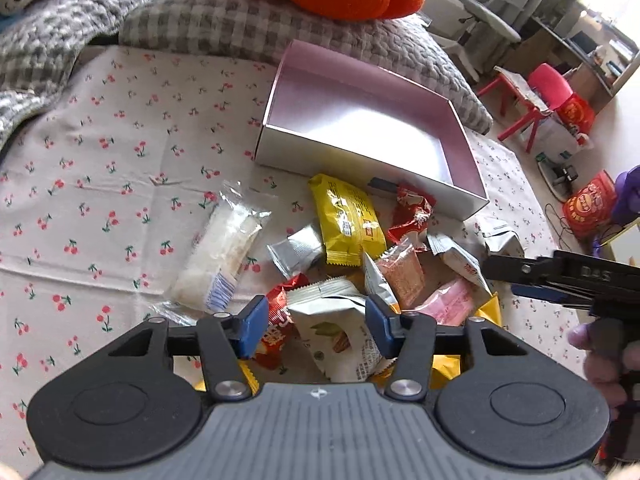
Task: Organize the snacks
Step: 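Reach the left tool to the white-silver packet and close on it while the right tool grasps a white packet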
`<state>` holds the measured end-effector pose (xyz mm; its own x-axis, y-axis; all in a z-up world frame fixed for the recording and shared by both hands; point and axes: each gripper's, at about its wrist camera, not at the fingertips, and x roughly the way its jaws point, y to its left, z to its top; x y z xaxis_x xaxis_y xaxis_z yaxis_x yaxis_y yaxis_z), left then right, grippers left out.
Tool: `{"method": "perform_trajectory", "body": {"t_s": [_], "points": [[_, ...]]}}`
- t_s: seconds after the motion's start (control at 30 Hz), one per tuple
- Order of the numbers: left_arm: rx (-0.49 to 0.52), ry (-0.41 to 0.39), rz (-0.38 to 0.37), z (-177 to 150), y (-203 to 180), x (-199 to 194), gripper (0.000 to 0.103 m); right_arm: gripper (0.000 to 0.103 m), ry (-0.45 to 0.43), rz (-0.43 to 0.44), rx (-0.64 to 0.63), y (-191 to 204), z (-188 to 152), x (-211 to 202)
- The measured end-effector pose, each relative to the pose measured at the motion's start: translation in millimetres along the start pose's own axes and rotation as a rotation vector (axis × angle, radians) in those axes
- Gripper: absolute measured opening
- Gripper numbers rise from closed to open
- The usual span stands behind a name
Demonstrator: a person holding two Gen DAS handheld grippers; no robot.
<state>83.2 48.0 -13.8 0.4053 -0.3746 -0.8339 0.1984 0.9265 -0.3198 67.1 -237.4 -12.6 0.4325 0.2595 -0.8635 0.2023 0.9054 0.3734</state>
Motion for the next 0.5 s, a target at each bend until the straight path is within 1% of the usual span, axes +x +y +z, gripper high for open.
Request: {"method": "perform_trajectory", "body": {"t_s": [0.1,0.27,0.43,0.5], "points": [[-0.024,0.026,-0.027,-1,2,1,0.049,0.085,0.006,-0.018,0.003,1,2,6],[-0.073,0.079,-0.072,-4,3,8,0.049,0.084,0.009,-0.042,0.009,-1,5,14],[-0.099,0.080,-0.093,-4,0,12,0.053,0.083,0.008,-0.044,0.013,-4,6,18],[-0.108,0.086,-0.099,-4,0,14,0.056,0.083,0.010,-0.046,0.008,-4,6,21]]}}
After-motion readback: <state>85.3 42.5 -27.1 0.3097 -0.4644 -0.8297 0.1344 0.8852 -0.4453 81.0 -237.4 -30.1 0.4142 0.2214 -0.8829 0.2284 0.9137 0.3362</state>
